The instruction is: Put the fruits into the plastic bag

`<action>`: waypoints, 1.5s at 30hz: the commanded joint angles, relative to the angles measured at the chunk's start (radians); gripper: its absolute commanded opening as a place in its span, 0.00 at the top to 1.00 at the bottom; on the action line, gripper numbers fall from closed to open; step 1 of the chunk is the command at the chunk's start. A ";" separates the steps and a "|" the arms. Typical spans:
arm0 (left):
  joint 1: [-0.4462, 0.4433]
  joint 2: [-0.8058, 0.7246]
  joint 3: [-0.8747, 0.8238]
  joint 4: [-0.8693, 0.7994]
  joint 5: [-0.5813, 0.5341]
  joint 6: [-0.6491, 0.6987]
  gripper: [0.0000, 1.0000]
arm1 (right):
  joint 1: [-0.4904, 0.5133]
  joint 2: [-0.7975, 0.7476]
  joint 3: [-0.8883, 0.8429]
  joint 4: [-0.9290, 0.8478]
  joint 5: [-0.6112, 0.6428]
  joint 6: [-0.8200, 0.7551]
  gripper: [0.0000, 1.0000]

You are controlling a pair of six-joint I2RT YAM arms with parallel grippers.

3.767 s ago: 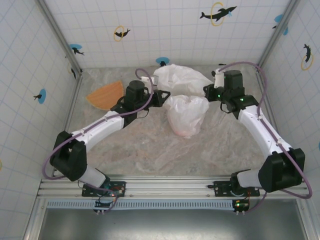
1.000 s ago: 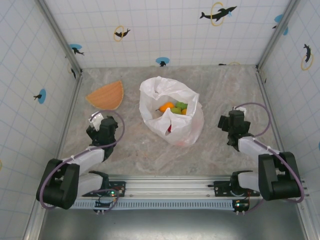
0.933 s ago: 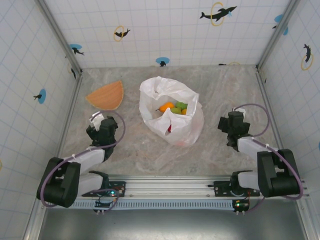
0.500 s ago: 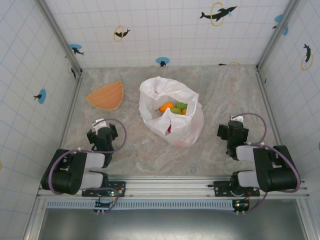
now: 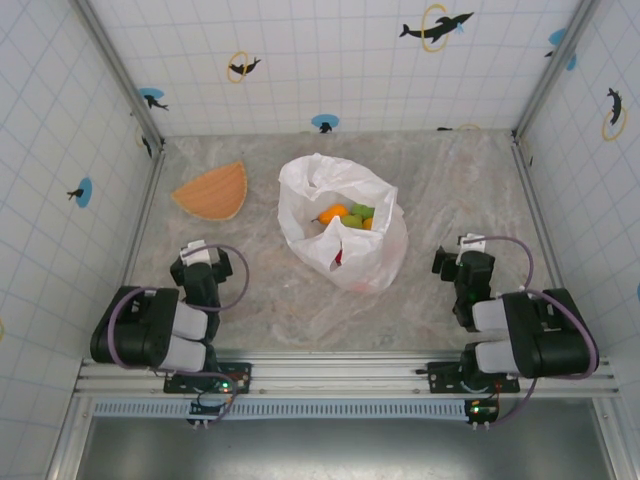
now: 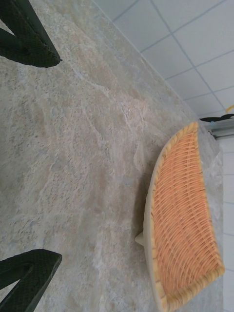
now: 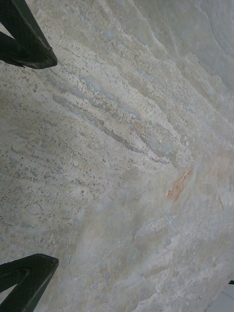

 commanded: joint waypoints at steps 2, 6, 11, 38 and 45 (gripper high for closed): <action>0.065 0.050 -0.025 0.126 0.168 -0.029 0.02 | -0.025 0.011 -0.026 0.124 -0.027 -0.011 0.00; 0.083 0.065 -0.016 0.113 0.213 -0.033 0.03 | -0.046 0.026 -0.056 0.197 -0.043 -0.016 0.00; 0.089 0.071 -0.012 0.112 0.229 -0.037 0.02 | -0.060 0.160 -0.103 0.428 -0.057 -0.015 0.00; 0.091 0.068 -0.012 0.114 0.227 -0.035 0.02 | -0.061 0.152 -0.092 0.388 -0.062 -0.013 0.00; 0.091 0.069 -0.013 0.113 0.226 -0.036 0.02 | -0.060 0.152 -0.091 0.388 -0.061 -0.013 0.00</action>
